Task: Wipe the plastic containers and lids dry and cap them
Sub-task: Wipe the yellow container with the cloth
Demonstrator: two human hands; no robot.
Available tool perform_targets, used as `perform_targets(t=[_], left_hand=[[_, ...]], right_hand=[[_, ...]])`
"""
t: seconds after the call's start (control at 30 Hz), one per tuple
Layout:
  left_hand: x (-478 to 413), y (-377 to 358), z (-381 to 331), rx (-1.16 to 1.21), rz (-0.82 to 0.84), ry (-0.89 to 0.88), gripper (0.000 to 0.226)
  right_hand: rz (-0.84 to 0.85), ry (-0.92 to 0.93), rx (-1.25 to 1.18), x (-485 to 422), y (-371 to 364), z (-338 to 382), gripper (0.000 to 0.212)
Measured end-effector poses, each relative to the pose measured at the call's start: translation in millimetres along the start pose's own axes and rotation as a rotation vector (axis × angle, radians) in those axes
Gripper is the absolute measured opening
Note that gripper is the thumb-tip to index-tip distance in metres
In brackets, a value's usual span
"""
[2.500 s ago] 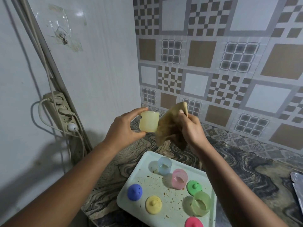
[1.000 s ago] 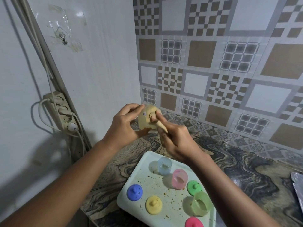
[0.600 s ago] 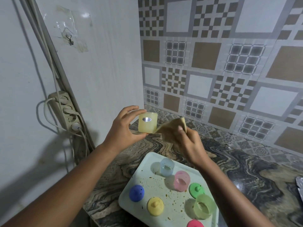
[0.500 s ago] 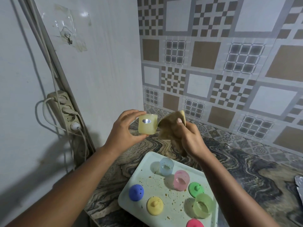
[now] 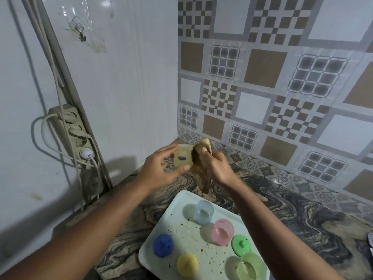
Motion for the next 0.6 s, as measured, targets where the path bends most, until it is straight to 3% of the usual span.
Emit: perform_targets(t=[0.3,0.53,0.6], left_hand=[[-42.7,-4.5,122.0,-0.127,0.004,0.055,0.096],[-48.4,-23.9,193.3,-0.101,-0.009,0.030,0.082],[-49.2,-27.2,209.1,-0.104,0.007,0.055,0.087]], right_hand=[[0.065,-0.206,0.044,-88.2,-49.5,-89.9,0.036],[0.069,-0.382,0.039,-131.6,-79.4,-171.5,0.046],[0.070,-0.407,0.046,-132.5,-82.5,-177.3,0.046]])
Point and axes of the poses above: each hand's wrist, its own x-axis away from the middle knuckle, its own y-axis out of the back of the hand, z = x × y, the point moved 8 cm from there along -x, towards the middle knuckle, and after that the axes turned 9 degrees about x, right-handed, at the moved point
